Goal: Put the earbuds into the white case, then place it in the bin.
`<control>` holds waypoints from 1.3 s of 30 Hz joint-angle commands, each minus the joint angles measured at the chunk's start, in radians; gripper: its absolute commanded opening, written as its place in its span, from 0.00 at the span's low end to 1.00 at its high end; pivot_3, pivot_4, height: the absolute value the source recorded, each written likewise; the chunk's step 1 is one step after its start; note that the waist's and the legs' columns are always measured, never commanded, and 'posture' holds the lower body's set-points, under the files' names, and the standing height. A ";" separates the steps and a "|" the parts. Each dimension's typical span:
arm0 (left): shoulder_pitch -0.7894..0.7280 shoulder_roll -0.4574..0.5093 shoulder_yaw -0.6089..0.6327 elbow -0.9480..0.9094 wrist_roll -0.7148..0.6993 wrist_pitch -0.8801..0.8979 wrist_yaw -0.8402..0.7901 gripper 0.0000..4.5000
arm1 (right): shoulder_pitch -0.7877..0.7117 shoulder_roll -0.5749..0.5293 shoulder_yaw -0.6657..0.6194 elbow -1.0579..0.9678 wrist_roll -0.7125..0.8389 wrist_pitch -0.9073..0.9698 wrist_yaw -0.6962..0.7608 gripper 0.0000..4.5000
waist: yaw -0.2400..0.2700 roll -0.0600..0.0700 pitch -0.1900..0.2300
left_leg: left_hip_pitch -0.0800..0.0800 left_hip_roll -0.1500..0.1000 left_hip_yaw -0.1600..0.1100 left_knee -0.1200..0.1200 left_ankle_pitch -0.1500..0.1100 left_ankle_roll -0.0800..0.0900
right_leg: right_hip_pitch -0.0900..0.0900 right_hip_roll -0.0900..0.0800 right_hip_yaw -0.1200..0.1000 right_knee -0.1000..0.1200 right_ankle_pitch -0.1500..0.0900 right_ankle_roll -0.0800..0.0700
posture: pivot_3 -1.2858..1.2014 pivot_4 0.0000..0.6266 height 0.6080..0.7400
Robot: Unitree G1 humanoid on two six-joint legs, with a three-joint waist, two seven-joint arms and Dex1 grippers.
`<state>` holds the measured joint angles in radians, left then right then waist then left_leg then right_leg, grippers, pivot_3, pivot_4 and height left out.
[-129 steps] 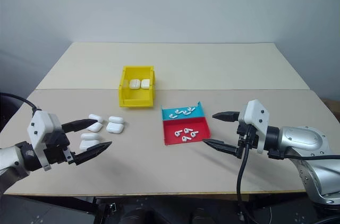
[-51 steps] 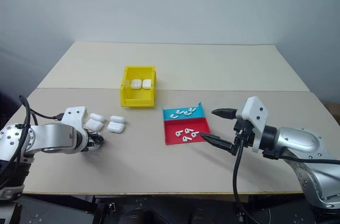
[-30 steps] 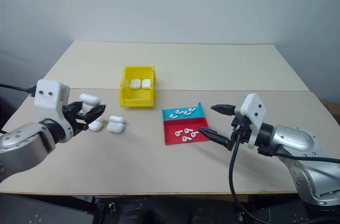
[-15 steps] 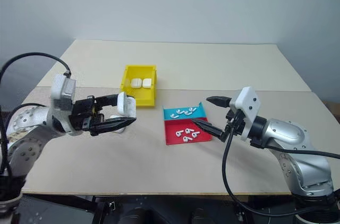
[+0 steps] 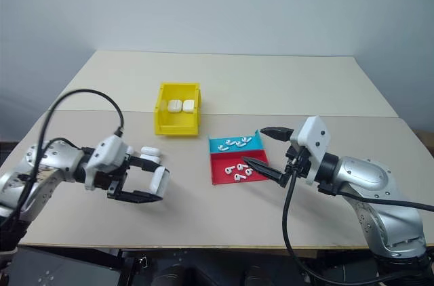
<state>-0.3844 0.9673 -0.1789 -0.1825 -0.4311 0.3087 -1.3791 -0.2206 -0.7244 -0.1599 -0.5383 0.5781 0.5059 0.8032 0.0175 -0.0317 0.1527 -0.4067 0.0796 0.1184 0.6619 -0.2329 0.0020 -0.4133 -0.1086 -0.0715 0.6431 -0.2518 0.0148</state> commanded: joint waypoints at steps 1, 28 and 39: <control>-0.003 0.003 -0.066 0.013 0.152 -0.052 0.033 0.63 | 0.001 -0.003 -0.015 -0.040 0.024 -0.002 -0.004 1.00 | -0.002 0.000 0.000 | -0.001 0.000 0.000 0.000 0.000 0.000 | -0.001 0.000 0.001 0.000 0.000 0.000 | 0.52 0.24 1.00; -0.207 0.088 -0.219 -0.097 0.457 0.024 -0.094 0.99 | 0.023 -0.004 -0.012 -0.071 0.044 0.007 -0.024 1.00 | -0.003 0.001 -0.001 | -0.004 0.000 0.002 0.001 0.001 0.001 | -0.007 0.001 0.003 0.004 0.000 0.000 | 0.52 0.24 1.00; -0.334 0.015 -0.322 -0.054 0.553 -0.056 -0.210 0.99 | 0.046 0.005 -0.018 -0.101 0.048 0.014 -0.042 1.00 | -0.004 0.001 -0.001 | -0.004 0.000 0.001 0.003 0.001 0.001 | -0.007 0.001 0.003 0.004 0.000 0.000 | 0.52 0.24 1.00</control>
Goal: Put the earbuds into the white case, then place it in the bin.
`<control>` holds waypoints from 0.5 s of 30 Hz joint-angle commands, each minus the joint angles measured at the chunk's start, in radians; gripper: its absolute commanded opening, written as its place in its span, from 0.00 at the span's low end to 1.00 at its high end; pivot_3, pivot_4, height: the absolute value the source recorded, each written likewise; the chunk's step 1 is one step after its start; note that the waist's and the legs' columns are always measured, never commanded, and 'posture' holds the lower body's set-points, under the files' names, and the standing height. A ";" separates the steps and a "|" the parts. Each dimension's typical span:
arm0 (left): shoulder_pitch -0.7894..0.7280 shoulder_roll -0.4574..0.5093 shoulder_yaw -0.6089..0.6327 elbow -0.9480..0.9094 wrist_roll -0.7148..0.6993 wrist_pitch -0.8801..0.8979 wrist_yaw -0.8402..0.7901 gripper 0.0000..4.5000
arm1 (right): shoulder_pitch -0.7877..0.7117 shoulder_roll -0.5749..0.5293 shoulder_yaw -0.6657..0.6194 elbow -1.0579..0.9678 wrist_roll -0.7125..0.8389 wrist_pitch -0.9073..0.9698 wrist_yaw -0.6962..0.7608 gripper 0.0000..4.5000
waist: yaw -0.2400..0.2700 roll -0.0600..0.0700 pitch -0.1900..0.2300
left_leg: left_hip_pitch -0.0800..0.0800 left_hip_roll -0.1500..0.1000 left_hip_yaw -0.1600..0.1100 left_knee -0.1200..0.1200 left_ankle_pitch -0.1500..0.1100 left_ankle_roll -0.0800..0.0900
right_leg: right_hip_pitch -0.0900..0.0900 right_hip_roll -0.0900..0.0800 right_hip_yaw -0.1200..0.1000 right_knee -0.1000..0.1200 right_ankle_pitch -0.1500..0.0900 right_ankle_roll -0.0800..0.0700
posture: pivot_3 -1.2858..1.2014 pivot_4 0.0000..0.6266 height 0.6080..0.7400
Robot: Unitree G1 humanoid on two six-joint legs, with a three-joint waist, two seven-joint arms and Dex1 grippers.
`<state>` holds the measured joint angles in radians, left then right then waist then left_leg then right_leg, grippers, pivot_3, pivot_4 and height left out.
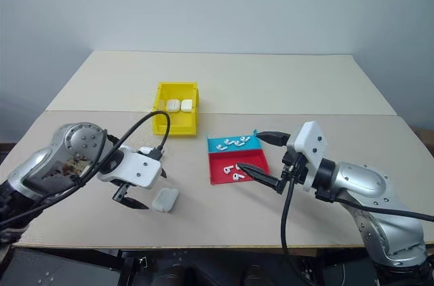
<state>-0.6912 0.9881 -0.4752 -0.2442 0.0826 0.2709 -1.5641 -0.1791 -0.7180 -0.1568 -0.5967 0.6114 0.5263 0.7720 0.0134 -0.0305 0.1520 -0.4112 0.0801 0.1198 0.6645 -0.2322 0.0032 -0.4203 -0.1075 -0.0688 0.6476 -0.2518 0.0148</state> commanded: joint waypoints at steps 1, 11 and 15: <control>-0.034 -0.011 -0.039 0.010 0.052 -0.008 -0.036 0.99 | 0.008 -0.003 -0.024 -0.047 0.018 -0.004 -0.013 1.00 | 0.000 0.000 0.000 | 0.000 0.000 0.000 0.000 0.000 0.000 | 0.000 0.000 0.000 0.000 0.000 0.000 | 0.52 0.24 1.00; -0.021 -0.063 -0.085 0.002 0.157 0.028 -0.009 0.99 | 0.049 -0.002 -0.046 -0.092 0.040 0.010 -0.051 1.00 | 0.001 0.000 0.000 | 0.000 0.000 -0.001 0.001 0.000 0.000 | 0.000 0.000 0.000 0.001 0.000 0.000 | 0.52 0.24 1.00; -0.025 -0.101 -0.107 0.001 0.205 0.097 -0.007 0.99 | 0.060 -0.003 -0.043 -0.098 0.047 0.011 -0.063 1.00 | 0.001 0.000 0.000 | -0.001 0.000 -0.001 0.002 0.000 0.000 | 0.000 0.000 0.000 0.001 0.000 0.000 | 0.52 0.24 1.00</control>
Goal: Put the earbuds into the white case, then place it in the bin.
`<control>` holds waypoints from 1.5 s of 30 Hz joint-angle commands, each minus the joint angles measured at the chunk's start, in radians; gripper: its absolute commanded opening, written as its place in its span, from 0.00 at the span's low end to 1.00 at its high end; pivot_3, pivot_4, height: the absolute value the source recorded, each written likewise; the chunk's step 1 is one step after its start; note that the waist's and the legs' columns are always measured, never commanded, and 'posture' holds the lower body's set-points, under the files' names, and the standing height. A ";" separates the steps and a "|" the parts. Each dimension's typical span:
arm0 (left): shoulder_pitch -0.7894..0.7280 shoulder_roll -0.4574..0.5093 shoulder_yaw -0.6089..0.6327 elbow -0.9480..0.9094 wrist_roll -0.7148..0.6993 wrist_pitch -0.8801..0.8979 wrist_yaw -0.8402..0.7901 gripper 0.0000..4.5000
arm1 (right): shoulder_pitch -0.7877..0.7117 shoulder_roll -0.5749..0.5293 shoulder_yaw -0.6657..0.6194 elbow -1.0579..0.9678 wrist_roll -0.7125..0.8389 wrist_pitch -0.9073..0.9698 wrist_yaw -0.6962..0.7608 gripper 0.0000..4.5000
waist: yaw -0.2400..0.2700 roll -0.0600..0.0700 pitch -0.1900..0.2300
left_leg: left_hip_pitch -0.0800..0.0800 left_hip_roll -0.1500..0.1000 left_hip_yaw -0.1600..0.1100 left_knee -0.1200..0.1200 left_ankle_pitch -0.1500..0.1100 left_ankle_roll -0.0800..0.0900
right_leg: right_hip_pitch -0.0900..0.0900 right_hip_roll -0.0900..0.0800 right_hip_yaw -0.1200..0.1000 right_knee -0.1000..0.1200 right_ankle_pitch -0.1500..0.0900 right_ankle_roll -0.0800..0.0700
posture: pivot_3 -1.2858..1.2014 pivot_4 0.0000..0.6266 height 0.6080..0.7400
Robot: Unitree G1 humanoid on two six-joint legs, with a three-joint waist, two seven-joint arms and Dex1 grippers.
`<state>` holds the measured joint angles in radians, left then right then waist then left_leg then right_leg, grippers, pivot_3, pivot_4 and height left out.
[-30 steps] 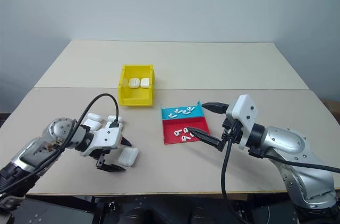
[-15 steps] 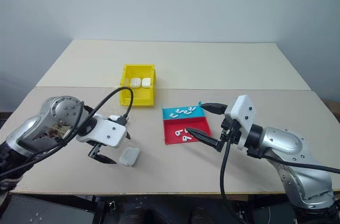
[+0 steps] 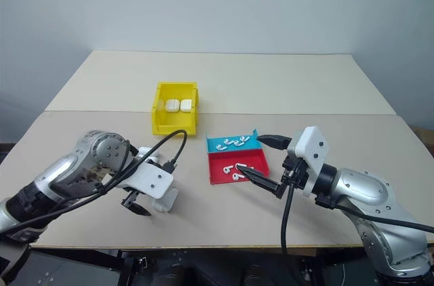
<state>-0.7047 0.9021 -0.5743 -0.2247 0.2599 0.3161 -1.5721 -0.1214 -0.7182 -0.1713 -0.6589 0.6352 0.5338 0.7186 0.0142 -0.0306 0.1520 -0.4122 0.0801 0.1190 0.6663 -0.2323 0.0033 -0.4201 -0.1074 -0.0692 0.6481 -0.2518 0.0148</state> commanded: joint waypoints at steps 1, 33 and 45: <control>-0.013 -0.027 -0.011 -0.022 0.027 0.080 -0.007 0.99 | 0.004 -0.003 -0.027 -0.037 0.023 0.002 -0.012 1.00 | 0.000 0.000 0.000 | 0.000 0.000 0.000 0.000 0.000 0.000 | 0.000 0.000 0.000 0.000 0.000 0.000 | 0.52 0.24 1.00; 0.169 -0.181 0.641 0.004 -0.539 0.170 0.262 0.63 | -0.025 0.030 -0.023 0.027 0.057 0.005 -0.036 1.00 | -0.002 0.001 -0.001 | -0.002 0.001 -0.002 0.005 -0.001 0.001 | 0.001 0.001 0.000 0.001 0.000 0.001 | 0.52 0.24 1.00; 0.371 -0.309 0.775 -0.162 -0.972 0.216 0.262 0.63 | -0.207 -0.003 0.020 0.169 0.068 0.000 0.082 1.00 | -0.002 0.002 -0.001 | -0.001 0.003 -0.002 0.008 -0.001 0.001 | 0.002 0.002 -0.001 0.002 0.001 0.000 | 0.52 0.24 1.00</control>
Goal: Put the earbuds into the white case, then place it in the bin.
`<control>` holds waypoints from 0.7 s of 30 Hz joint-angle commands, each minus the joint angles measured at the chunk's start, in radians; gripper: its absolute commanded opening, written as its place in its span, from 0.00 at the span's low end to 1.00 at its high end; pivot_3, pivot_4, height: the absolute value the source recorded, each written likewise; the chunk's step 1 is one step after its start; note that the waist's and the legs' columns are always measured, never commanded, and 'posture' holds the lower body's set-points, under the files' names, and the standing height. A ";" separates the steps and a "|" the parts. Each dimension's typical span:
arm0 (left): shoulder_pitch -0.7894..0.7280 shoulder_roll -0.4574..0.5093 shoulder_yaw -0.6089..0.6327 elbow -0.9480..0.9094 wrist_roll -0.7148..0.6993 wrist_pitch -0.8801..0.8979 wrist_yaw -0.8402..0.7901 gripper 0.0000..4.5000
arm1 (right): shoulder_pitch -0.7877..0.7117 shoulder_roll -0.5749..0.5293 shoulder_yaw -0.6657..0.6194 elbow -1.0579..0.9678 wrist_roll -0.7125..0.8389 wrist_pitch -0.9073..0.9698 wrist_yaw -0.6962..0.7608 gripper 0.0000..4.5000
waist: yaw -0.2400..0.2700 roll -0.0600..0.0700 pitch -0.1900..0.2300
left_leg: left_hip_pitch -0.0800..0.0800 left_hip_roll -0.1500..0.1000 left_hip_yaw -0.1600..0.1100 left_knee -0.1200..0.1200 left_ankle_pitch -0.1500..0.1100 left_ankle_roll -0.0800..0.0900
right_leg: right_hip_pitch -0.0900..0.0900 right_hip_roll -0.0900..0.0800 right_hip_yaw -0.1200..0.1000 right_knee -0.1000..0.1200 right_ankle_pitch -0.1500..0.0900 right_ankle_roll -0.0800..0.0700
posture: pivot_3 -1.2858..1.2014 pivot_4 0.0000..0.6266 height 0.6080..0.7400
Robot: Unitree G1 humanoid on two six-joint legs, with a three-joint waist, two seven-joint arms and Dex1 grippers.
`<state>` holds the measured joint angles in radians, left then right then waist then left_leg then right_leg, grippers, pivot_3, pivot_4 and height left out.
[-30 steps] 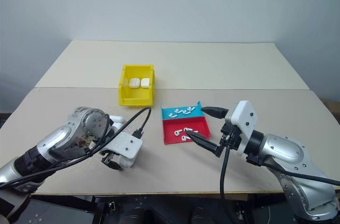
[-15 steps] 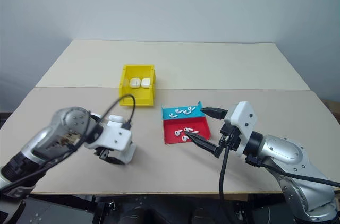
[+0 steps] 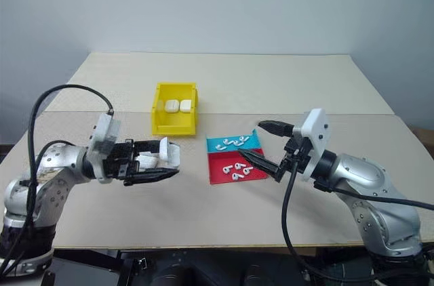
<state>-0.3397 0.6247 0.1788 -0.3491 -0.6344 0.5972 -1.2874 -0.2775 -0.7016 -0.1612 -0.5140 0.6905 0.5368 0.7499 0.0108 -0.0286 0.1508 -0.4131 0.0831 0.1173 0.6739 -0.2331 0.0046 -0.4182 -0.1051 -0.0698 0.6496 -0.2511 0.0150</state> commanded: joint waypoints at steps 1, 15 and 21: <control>0.010 -0.044 0.014 -0.043 -0.091 -0.080 -0.023 0.63 | -0.073 -0.024 0.019 0.044 0.012 0.000 0.069 1.00 | 0.002 0.000 0.000 | 0.000 0.000 0.000 0.000 0.000 0.000 | 0.000 0.000 0.000 0.000 0.000 0.000 | 0.52 0.24 1.00; -0.040 -0.065 -0.042 -0.042 -0.171 -0.158 -0.036 0.63 | -0.415 -0.196 0.439 0.264 -0.398 0.006 0.328 1.00 | -0.003 0.001 -0.001 | -0.001 0.000 0.001 0.000 0.000 0.000 | -0.002 0.000 0.001 0.000 0.000 -0.001 | 0.52 0.24 1.00; -0.089 -0.051 -0.023 -0.024 -0.198 -0.143 0.003 0.63 | -0.548 -0.186 0.550 0.317 -0.477 -0.039 0.502 1.00 | -0.001 0.001 -0.001 | -0.002 0.000 0.001 0.001 0.000 0.000 | -0.002 0.000 0.000 -0.001 0.000 -0.001 | 0.52 0.24 1.00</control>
<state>-0.4137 0.5696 0.1352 -0.3744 -0.8079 0.4615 -1.3043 -0.7951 -0.8808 0.3756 -0.1941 0.2399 0.5211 1.2015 0.0095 -0.0272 0.1500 -0.4148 0.0833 0.1186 0.6750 -0.2331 0.0045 -0.4198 -0.1048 -0.0697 0.6484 -0.2506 0.0143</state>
